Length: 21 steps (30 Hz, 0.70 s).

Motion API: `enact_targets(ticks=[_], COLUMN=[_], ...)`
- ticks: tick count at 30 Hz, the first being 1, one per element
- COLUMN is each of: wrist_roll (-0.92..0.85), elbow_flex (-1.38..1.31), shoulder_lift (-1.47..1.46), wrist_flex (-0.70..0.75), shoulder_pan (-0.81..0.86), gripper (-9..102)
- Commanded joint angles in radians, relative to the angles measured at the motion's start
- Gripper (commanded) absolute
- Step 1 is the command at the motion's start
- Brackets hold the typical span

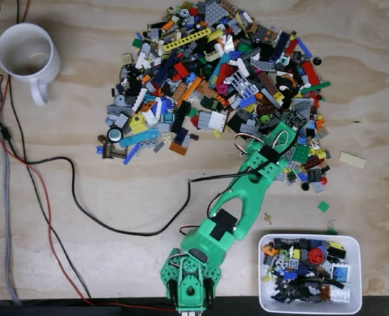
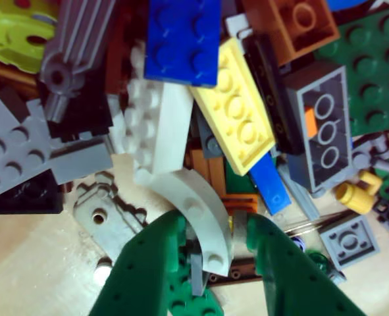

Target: Find the closest Lego and put it in the bin.

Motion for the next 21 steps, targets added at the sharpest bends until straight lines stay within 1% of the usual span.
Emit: enact_targets(ticks=[1, 4, 8, 13, 16, 21], wrist_roll=[-0.005, 0.017, 0.051, 0.104, 0.143, 0.16], elbow_flex=[-0.092, -0.12, -0.181, -0.301, -0.307, -0.293], shoulder_lift=[0.031, 0.038, 0.072, 0.164, 0.261, 0.44], wrist_flex=[0.017, 0.041, 0.1, 0.239, 0.298, 0.388], shoulder_pan=[-0.021, -0.04, -0.072, -0.069, -0.005, 0.193], gripper=[5, 2, 1, 1, 1, 1])
